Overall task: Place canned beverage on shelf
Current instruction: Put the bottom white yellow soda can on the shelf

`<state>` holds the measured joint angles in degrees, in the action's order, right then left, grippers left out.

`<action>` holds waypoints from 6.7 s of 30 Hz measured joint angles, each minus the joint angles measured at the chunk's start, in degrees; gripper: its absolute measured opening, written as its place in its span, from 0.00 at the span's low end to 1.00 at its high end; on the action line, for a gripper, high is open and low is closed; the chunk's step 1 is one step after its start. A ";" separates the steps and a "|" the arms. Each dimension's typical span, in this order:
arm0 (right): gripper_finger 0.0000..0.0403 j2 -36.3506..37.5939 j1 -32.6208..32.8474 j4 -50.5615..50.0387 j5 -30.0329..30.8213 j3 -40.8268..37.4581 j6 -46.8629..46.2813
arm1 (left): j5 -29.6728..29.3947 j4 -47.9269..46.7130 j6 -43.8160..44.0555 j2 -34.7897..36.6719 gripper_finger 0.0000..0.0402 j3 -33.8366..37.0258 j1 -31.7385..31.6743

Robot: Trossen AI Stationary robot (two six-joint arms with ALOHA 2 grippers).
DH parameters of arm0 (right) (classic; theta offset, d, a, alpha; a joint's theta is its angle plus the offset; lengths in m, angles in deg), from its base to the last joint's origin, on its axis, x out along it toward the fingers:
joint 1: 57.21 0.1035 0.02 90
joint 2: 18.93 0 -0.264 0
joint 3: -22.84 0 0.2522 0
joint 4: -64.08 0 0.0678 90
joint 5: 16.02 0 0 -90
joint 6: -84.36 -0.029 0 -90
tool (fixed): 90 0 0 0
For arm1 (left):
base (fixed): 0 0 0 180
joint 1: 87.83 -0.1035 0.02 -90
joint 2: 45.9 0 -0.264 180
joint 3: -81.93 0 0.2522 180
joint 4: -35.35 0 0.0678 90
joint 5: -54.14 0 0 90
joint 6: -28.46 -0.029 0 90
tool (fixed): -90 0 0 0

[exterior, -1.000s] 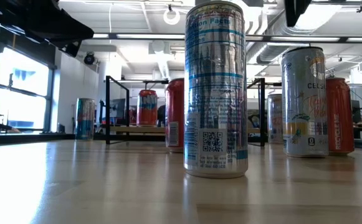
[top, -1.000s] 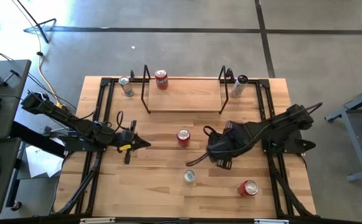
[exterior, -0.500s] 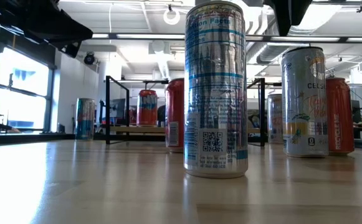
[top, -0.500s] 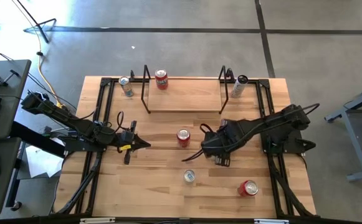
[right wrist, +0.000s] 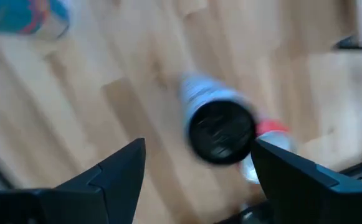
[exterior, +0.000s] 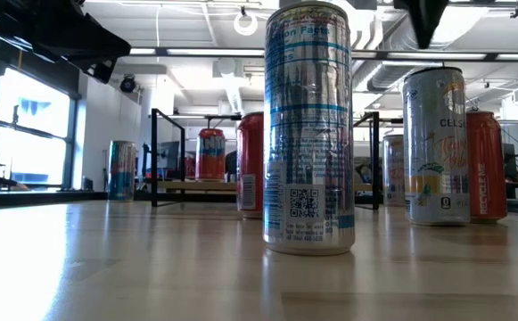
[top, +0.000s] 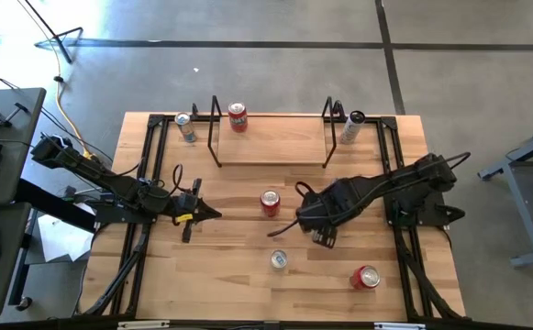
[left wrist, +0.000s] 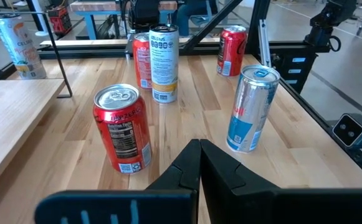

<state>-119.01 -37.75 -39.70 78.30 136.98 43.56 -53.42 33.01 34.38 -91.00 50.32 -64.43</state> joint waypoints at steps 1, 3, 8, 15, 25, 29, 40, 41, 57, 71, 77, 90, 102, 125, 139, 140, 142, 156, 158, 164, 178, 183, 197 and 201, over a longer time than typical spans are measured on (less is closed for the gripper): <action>0.68 0.00 0.18 0.00 -1.64 0.00 -0.79 | 0.00 0.00 0.00 0.00 0.00 0.00 0.01; 0.65 0.00 0.74 0.02 -3.39 0.00 -1.31 | 0.00 0.01 -0.01 0.00 0.00 0.00 0.01; 0.40 0.02 3.84 0.00 -0.68 0.00 3.46 | 0.00 0.01 -0.01 0.00 0.00 0.00 0.01; 0.08 3.26 7.07 0.13 5.66 -0.62 6.41 | 0.25 -0.01 0.74 0.00 0.00 0.00 0.00; 0.12 19.72 11.68 9.02 12.43 -22.15 -6.95 | 0.45 0.57 -0.47 0.00 0.00 0.00 1.49; 0.19 23.34 12.21 15.88 14.74 -24.34 -8.25 | 0.33 0.84 -0.47 0.00 0.00 0.00 1.49; 0.68 19.97 7.11 15.37 12.46 -24.39 -5.27 | 0.31 0.41 -0.53 0.00 0.00 0.00 1.49; 0.71 19.36 6.43 15.58 11.73 -24.39 -4.00 | 0.31 0.42 -0.52 0.00 0.00 0.00 1.49; 0.77 13.88 -0.52 18.23 6.10 -24.39 6.03 | 0.33 0.36 -0.58 0.00 0.00 0.00 1.49; 0.69 8.28 -4.15 19.36 1.91 -24.39 10.32 | 0.39 0.30 -0.55 0.00 0.00 0.00 1.51; 0.60 8.49 -5.73 19.07 -1.03 -23.87 10.26 | 0.37 0.28 -0.55 0.00 0.00 0.00 1.49; 0.60 1.93 -15.83 5.49 0.10 4.41 14.39 | -1.19 1.31 -1.47 0.00 0.00 0.24 1.38; 0.60 -17.79 -39.32 5.58 -7.55 31.39 36.53 | -1.23 2.63 -1.68 0.00 0.00 0.25 1.38; 0.60 -27.28 -49.42 8.65 -5.05 34.05 48.68 | -2.98 2.58 -3.16 0.00 0.00 0.26 1.38; 0.82 -27.77 -47.58 13.73 -0.42 33.70 49.45 | -3.26 2.53 -2.18 0.00 0.00 0.26 1.38; 0.82 -27.78 -47.37 13.89 -0.15 33.70 49.82 | -3.26 2.51 -2.08 0.00 0.00 0.26 1.38; 0.82 -27.56 -46.92 14.39 0.80 33.70 50.19 | -3.07 2.51 -1.76 0.00 0.00 0.26 1.38; 0.78 -19.37 -44.99 8.79 1.30 34.58 49.38 | -2.99 1.55 -2.75 0.00 0.00 0.31 1.38; 0.71 -19.18 -45.00 6.04 1.65 34.67 48.70 | -3.06 2.02 -3.58 0.00 0.00 0.29 1.38; 0.31 -19.41 -45.72 3.67 1.76 27.94 49.89 | -3.44 2.31 -3.80 0.00 0.00 0.30 1.38; 0.01 -2.34 -45.70 44.66 0.09 -16.04 52.88 | -4.12 2.28 -2.55 0.00 0.00 0.31 1.37; 0.00 -0.80 -46.83 62.60 -1.91 -27.21 52.81 | -4.81 2.68 -2.52 0.00 0.00 0.29 1.33; 0.00 -3.02 -47.21 87.86 -4.81 -32.25 47.06 | -5.81 2.79 -1.48 0.00 0.00 0.29 1.33; 0.00 -1.95 -47.00 85.19 -7.65 -32.24 47.65 | -5.86 2.78 -1.45 0.00 0.00 0.29 1.33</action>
<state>-120.96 -84.74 45.48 70.64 104.74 91.20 -59.28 35.79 32.93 -91.00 50.62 -63.10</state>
